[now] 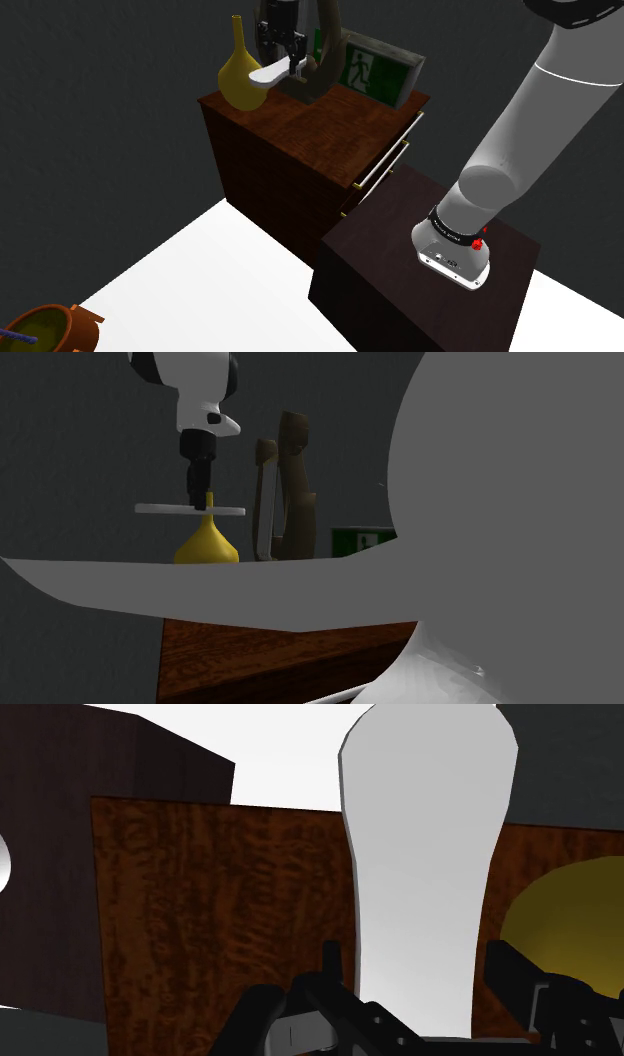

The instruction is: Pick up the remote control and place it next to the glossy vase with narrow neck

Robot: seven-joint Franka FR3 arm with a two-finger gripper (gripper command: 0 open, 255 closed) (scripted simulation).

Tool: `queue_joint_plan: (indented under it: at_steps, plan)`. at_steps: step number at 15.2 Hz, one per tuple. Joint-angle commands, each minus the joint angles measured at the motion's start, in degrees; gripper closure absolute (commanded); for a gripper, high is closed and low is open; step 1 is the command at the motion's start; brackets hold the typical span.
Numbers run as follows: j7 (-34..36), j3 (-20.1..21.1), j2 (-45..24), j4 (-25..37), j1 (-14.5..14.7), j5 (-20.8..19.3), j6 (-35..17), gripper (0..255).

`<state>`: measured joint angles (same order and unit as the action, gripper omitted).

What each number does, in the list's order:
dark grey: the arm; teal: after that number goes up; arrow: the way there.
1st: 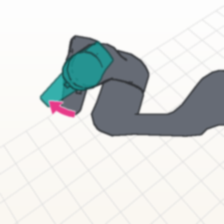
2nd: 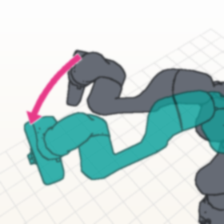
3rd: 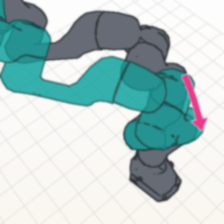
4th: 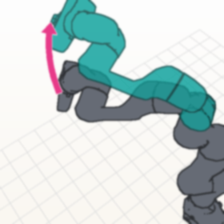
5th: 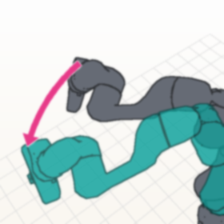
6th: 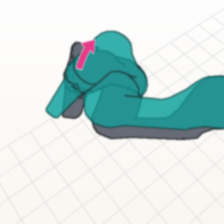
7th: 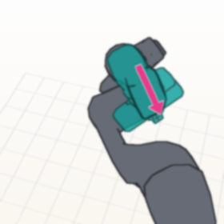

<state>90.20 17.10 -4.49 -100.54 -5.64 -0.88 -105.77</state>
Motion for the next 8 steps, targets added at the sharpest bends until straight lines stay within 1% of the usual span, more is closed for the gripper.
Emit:
queue_joint_plan:
  at_steps: [1, 8]
  plan:
    - [0.0, 0.0, 0.1, -1.7, 0.0, 0.0, -1.6, 255]
    - [0.2, 0.0, -0.7, -6.1, 0.0, -0.3, -6.8, 255]
